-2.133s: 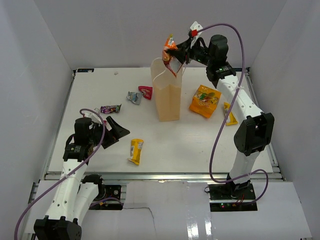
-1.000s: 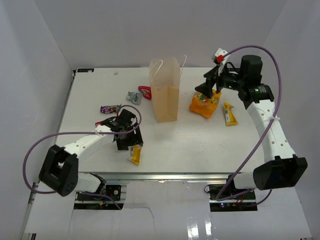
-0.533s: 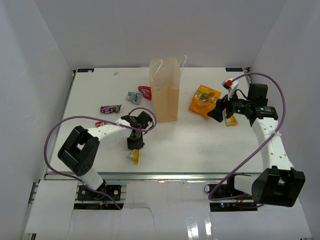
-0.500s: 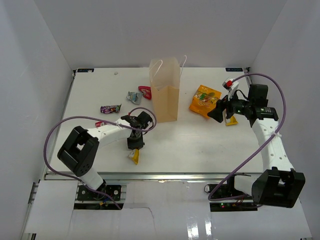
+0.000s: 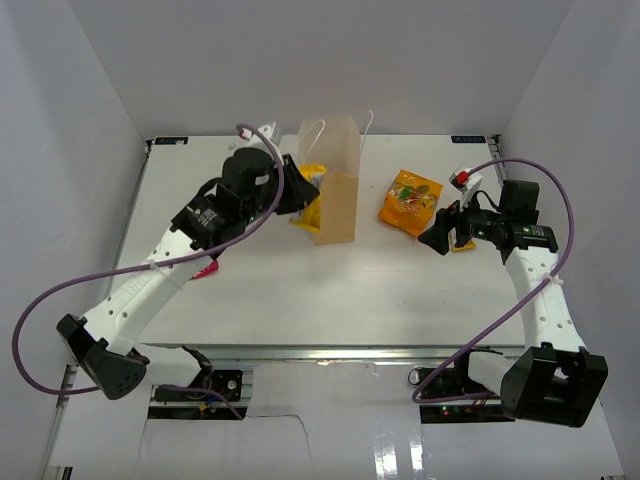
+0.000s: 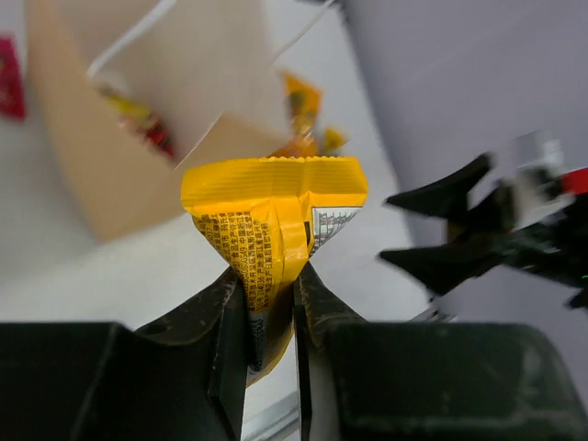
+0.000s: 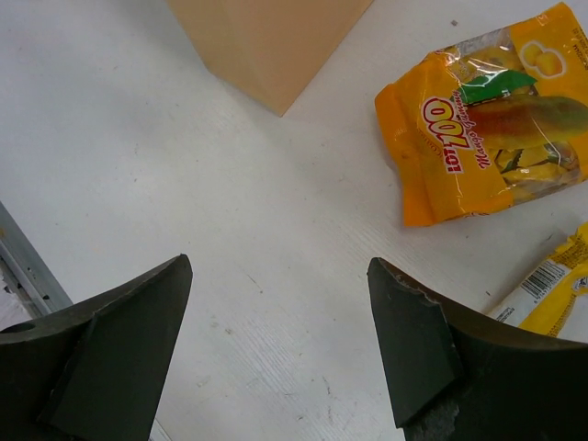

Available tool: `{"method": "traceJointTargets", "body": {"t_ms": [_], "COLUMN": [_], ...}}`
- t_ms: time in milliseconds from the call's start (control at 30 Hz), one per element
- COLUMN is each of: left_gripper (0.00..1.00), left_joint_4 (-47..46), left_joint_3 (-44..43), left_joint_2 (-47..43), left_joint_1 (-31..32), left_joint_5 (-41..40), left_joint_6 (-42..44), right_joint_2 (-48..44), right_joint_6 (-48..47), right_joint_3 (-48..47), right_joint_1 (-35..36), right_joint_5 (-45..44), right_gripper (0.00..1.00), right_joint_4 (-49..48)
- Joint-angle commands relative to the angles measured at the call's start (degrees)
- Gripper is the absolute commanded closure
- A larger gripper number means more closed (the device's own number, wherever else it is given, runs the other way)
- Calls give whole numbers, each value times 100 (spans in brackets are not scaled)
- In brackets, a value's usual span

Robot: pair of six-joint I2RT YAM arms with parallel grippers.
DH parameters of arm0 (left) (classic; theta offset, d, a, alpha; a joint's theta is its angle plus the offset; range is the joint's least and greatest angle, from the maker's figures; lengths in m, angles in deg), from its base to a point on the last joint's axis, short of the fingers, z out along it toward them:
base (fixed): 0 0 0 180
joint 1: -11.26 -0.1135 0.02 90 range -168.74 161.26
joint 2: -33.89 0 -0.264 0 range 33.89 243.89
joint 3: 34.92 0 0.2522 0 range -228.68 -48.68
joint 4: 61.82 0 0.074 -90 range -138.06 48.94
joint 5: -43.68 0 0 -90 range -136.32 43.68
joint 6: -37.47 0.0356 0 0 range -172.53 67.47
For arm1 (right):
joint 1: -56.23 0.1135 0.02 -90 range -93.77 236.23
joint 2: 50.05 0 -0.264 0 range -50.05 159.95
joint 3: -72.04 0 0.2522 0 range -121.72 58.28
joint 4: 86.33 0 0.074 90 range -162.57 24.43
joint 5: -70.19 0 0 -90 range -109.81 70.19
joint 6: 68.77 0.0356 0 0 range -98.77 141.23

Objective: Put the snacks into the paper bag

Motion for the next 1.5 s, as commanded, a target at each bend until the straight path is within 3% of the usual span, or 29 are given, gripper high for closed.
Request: {"method": "traceJointTargets", "body": {"t_ms": [0,67,133,167,233,367,600,900,1033,1100,1267,1467], "left_gripper": [70,69,69,69,69,69,69,66,55,45,26,20], "left_joint_4": [-466,-449,-353,-291,-107,-71,-220,-247,-255,-273,-291,-299], "left_joint_3": [-1267,-1978,-3329,-3335,-4299,-5171,-5181,-4610,-4487,-4574,-4812,-4952], "left_joint_2": [614,1340,2105,2353,2819,3559,3920,3841,3902,3929,3903,3657], "left_joint_1": [31,31,22,31,31,14,-4,-13,-30,-30,-30,-21], "left_joint_5": [483,773,748,687,564,-376,-1448,-2073,-2468,-2565,-2320,-1715], "left_joint_6": [460,610,874,962,1243,1647,2201,2641,2904,3001,3019,2721], "right_joint_2": [-110,-101,-101,-101,-118,-197,-320,-259,-66,-22,92,627], "right_joint_6": [-2,-2,-2,7,16,7,-19,-37,112,182,446,1482], "right_joint_3": [28,11,-7,-7,-24,2,142,239,195,178,221,-15], "right_joint_1": [-35,-35,-44,-52,-70,-123,-202,-211,-211,-211,-211,-202], "right_joint_5": [91,82,91,91,91,82,74,-84,-567,-830,-1121,-2752], "right_gripper": [17,17,17,17,17,17,17,16,16,16,16,18], "right_joint_4": [-110,-127,-136,-136,-136,-136,-127,-136,-127,-145,-408,-742]}}
